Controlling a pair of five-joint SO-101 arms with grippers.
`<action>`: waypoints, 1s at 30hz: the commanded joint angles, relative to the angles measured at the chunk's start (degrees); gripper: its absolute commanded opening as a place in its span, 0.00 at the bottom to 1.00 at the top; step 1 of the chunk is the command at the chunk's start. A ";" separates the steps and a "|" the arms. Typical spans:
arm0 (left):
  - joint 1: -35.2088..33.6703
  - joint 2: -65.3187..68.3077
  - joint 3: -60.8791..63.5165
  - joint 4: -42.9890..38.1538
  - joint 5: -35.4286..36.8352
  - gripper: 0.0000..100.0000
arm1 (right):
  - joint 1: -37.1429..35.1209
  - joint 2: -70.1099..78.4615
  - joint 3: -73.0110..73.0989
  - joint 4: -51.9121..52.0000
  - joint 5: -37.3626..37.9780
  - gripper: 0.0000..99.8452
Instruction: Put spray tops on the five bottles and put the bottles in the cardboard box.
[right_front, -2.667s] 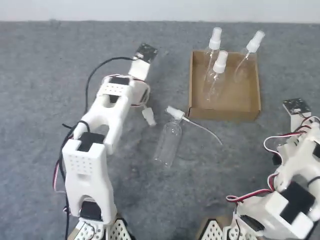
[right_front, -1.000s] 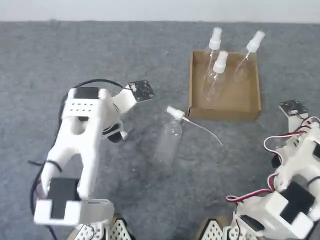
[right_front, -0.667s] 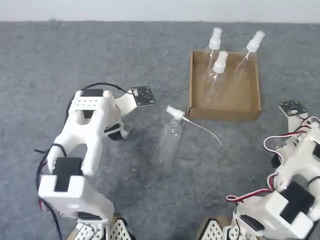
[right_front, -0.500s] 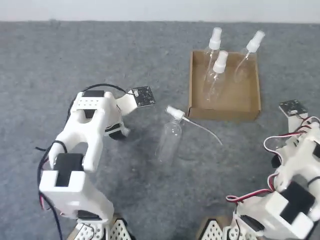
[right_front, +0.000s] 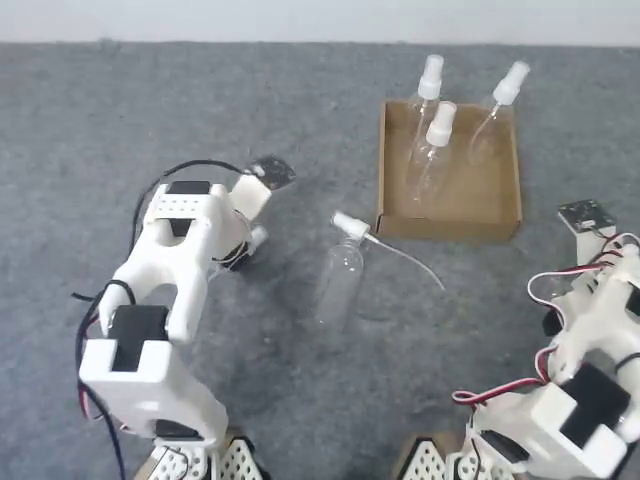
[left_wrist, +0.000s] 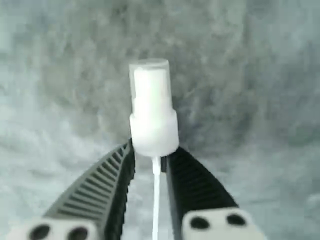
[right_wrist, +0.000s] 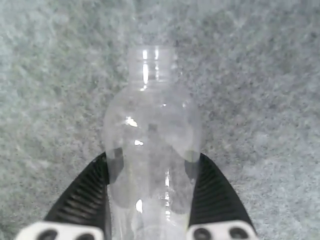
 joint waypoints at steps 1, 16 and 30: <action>0.00 -0.70 -2.33 3.16 12.75 0.06 | 0.31 -0.92 -3.60 0.57 0.44 0.01; 4.31 -6.42 -14.55 7.74 14.42 0.20 | 0.48 -0.92 -3.60 0.66 0.62 0.01; 2.55 12.57 -21.14 1.32 11.52 0.16 | 1.45 -0.92 -3.60 0.40 0.70 0.01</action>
